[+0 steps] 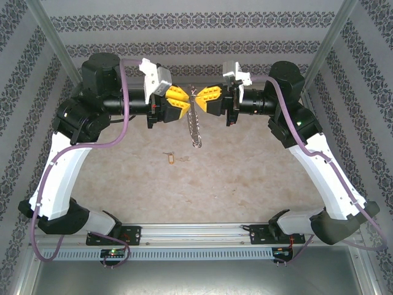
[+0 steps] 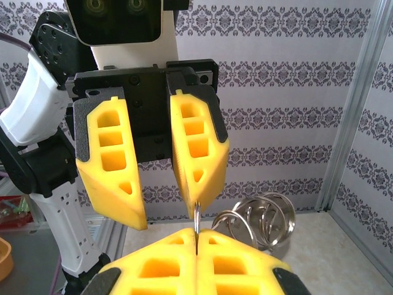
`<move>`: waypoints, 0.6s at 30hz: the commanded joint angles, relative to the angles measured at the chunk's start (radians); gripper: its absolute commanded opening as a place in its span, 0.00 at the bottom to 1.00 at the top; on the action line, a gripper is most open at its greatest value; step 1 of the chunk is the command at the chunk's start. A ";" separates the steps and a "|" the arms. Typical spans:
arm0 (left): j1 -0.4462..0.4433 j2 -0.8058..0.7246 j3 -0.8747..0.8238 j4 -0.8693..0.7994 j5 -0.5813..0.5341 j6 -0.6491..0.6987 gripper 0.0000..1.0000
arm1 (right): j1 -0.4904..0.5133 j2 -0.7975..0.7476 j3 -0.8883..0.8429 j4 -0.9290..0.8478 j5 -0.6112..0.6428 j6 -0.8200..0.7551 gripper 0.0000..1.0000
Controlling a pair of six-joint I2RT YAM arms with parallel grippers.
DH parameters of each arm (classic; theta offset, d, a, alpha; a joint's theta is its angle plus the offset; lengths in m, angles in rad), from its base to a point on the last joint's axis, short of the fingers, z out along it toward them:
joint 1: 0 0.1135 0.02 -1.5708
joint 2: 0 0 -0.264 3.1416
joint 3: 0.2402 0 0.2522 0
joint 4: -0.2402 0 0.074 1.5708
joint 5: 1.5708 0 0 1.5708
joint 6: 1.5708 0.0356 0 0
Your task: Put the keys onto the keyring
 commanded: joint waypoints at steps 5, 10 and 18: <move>-0.010 0.030 0.063 -0.037 0.018 0.040 0.23 | 0.009 -0.019 0.046 -0.021 -0.007 -0.028 0.00; -0.012 0.036 0.073 -0.050 0.008 0.049 0.23 | 0.008 -0.013 0.052 -0.019 -0.011 -0.032 0.00; -0.008 0.021 0.066 -0.036 -0.023 0.050 0.18 | 0.005 -0.002 0.064 -0.014 -0.029 -0.026 0.00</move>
